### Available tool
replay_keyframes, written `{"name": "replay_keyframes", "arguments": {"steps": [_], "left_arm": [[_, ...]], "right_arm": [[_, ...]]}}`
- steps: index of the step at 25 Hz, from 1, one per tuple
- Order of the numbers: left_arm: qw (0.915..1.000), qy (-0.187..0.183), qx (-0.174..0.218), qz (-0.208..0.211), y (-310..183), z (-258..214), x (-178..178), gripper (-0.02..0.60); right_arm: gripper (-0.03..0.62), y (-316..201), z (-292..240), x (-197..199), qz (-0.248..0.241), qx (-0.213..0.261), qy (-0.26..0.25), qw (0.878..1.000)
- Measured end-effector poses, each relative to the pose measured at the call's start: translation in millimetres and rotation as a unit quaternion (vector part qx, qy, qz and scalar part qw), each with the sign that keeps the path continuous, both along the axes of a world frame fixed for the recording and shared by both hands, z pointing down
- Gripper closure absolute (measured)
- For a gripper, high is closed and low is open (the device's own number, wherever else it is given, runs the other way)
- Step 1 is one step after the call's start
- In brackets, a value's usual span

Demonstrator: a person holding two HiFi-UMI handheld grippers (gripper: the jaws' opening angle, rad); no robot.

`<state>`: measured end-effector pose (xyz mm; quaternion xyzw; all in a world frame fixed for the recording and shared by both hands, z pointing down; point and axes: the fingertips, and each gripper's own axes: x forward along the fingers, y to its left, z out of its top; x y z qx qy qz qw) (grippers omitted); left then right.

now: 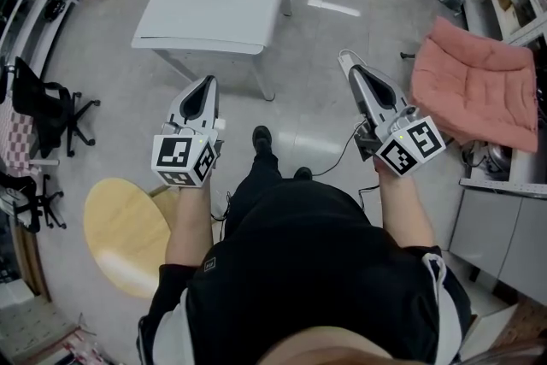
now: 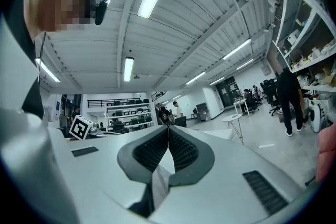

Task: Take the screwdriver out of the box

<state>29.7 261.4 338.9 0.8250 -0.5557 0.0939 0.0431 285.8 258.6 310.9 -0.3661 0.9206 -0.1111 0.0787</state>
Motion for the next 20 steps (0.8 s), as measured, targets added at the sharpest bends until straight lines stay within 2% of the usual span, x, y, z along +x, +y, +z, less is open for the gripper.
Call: {"name": "replay_keyframes", "arguments": {"steps": [7, 13, 20], "left_arm": [[0.9999, 0.012, -0.004, -0.001, -38.7, 11.0, -19.1, 0.566], [0.9997, 0.020, -0.011, -0.004, -96.1, 19.7, -61.1, 0.566], [0.9995, 0.029, 0.008, 0.010, -173.9, 17.9, -114.7, 0.566]], "right_arm": [[0.564, -36.2, 17.1, -23.9, -0.013, -0.029, 0.019, 0.999], [0.564, -92.1, 25.5, -62.0, -0.011, -0.044, 0.026, 0.999], [0.565, -172.5, 24.9, -130.2, -0.014, -0.054, 0.039, 0.998]]}}
